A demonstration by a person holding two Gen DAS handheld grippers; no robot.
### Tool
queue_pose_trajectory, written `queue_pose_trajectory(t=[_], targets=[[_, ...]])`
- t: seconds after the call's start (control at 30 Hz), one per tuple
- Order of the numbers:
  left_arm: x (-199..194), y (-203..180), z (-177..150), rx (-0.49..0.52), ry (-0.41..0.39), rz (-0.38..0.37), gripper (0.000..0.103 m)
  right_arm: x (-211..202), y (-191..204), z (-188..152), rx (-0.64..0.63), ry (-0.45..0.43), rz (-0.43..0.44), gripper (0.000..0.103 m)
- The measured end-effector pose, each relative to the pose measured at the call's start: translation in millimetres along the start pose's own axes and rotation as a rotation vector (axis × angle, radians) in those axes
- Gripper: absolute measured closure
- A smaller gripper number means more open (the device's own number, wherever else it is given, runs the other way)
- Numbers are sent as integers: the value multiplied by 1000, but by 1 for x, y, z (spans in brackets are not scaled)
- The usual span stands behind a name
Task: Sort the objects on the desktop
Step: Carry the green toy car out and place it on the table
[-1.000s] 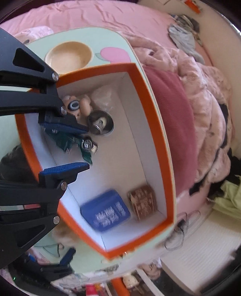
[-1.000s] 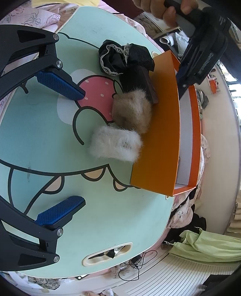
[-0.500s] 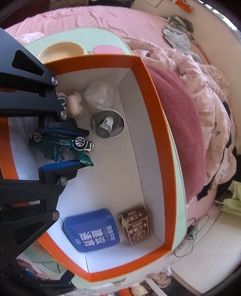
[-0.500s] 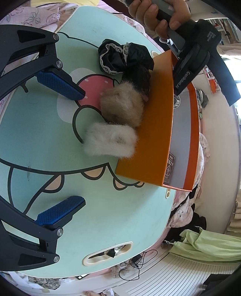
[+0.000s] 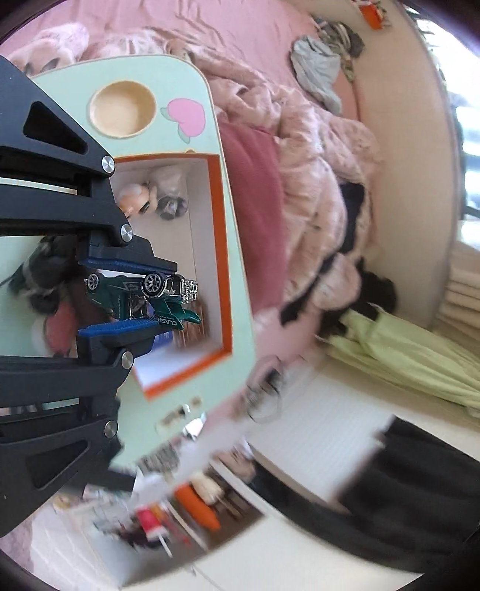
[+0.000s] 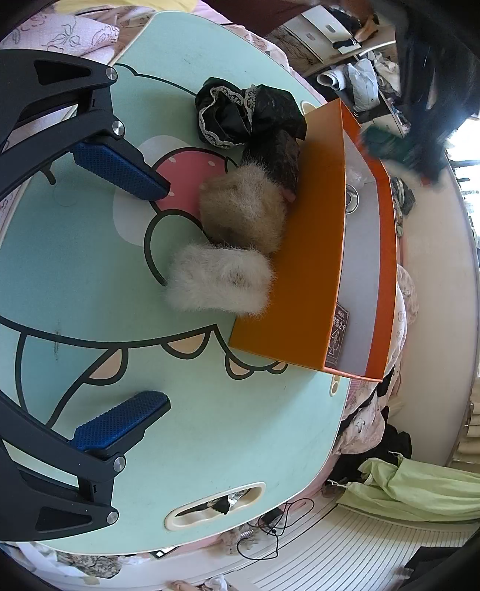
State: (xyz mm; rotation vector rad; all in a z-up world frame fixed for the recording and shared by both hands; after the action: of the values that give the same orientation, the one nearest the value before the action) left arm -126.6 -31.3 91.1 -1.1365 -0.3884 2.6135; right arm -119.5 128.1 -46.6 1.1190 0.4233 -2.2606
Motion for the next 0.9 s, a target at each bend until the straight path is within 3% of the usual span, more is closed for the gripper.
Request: queue_pose_trajectory(t=[0.13,0.3,0.53,0.6,0.67,0.9], targets=[[-10,12,-32,-54,13,-26,82,0,0,0,0,0,0,0],[19,40,-87,-136,82,3,82,0,-1,0,-1,0,0,0],[45,44,-100,-160,63,-16,82,1,-1,0,-1,0,1,0],[49,43,-99,-160,55,-10,75,1,-1,0,-1,0,1,0],[52,44,-101,-151,52,23,50,0,-1,0,-1,0,1,0],[23,53,-113,-131,-61,64,29,0,-3,0,3,-1,-2,0]])
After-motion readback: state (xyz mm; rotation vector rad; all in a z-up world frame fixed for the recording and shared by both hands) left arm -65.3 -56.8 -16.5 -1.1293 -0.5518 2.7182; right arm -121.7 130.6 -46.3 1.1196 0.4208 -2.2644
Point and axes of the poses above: each gripper's, at about its wrist camera, not at the fingertips, and x roughly the way its jaws point, y to its left, z to its top, the point moved 8 cm from there along x, roughly the way its jaws point, and after that the axes turned 2 degrees about -x, right-handed, at the moved point
